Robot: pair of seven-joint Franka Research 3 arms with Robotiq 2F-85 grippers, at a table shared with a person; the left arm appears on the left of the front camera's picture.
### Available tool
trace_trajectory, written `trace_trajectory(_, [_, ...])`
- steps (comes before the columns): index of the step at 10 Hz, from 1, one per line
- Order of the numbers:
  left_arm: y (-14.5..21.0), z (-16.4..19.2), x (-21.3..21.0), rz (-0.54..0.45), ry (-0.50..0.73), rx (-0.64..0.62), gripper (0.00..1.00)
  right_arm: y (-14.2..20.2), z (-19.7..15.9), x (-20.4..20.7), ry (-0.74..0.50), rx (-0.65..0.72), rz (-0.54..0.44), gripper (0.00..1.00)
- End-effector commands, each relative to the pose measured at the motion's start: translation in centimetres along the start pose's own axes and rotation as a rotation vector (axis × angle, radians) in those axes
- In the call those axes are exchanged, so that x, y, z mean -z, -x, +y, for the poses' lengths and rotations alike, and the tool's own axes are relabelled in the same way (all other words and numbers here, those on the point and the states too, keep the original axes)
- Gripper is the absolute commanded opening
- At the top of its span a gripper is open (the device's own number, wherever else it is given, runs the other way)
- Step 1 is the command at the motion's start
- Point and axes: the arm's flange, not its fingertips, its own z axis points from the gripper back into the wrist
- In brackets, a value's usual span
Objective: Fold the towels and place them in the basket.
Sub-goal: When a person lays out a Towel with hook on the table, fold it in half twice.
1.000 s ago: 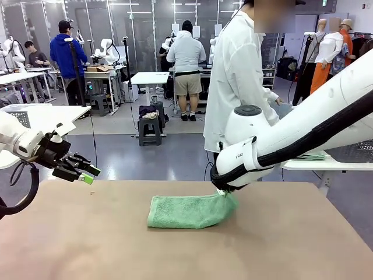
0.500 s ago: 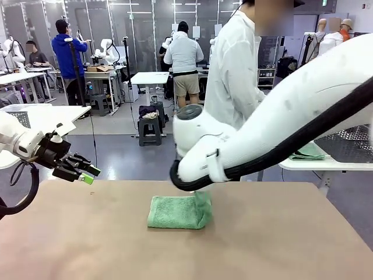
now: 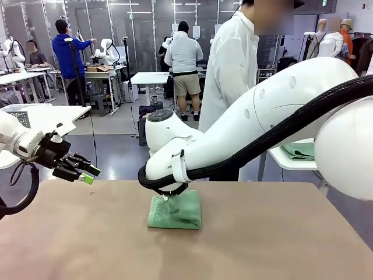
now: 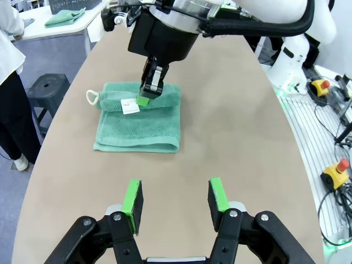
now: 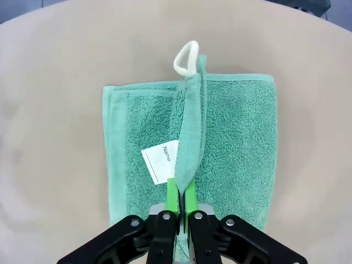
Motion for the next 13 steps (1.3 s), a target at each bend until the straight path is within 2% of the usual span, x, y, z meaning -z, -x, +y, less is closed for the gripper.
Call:
trace_trajectory(1, [-0.2,-0.1,-0.2,0.001,-0.005,0.003,0.62,-0.3,0.2,-0.2,-0.007,0.033,0.01,0.0])
trace_trajectory(6, [-0.2,-0.1,-0.2,0.001,-0.005,0.003,0.62,-0.7,1.3,1.3,-0.099,0.054,0.031,0.0])
trace_trajectory(7, [-0.2,-0.1,-0.2,0.001,-0.005,0.003,0.62,-0.7,1.4,1.5,-0.116,0.068,0.03,0.25])
trace_trajectory(8, [-0.2,-0.1,-0.2,0.001,-0.005,0.003,0.62,-0.6,1.5,1.7,-0.128,0.075,0.028,0.25])
trace_trajectory(9, [-0.2,-0.1,-0.2,0.001,-0.005,0.003,0.62,-0.6,1.4,1.6,-0.138,0.079,0.028,0.45])
trace_trajectory(10, [-0.2,-0.1,-0.2,0.001,-0.005,0.003,0.62,-0.4,1.2,1.5,-0.146,0.081,0.035,0.29])
trace_trajectory(11, [-0.2,-0.1,-0.2,0.001,-0.005,0.003,0.62,-0.1,0.6,1.0,-0.15,0.073,0.039,0.65])
trace_trajectory(12, [-0.2,-0.1,-0.2,0.001,-0.005,0.003,0.62,0.2,-0.6,0.2,-0.151,0.051,0.048,0.49])
trace_trajectory(13, [-0.2,-0.1,-0.2,0.001,-0.005,0.003,0.62,0.4,-2.8,-0.8,-0.169,0.038,0.064,0.52])
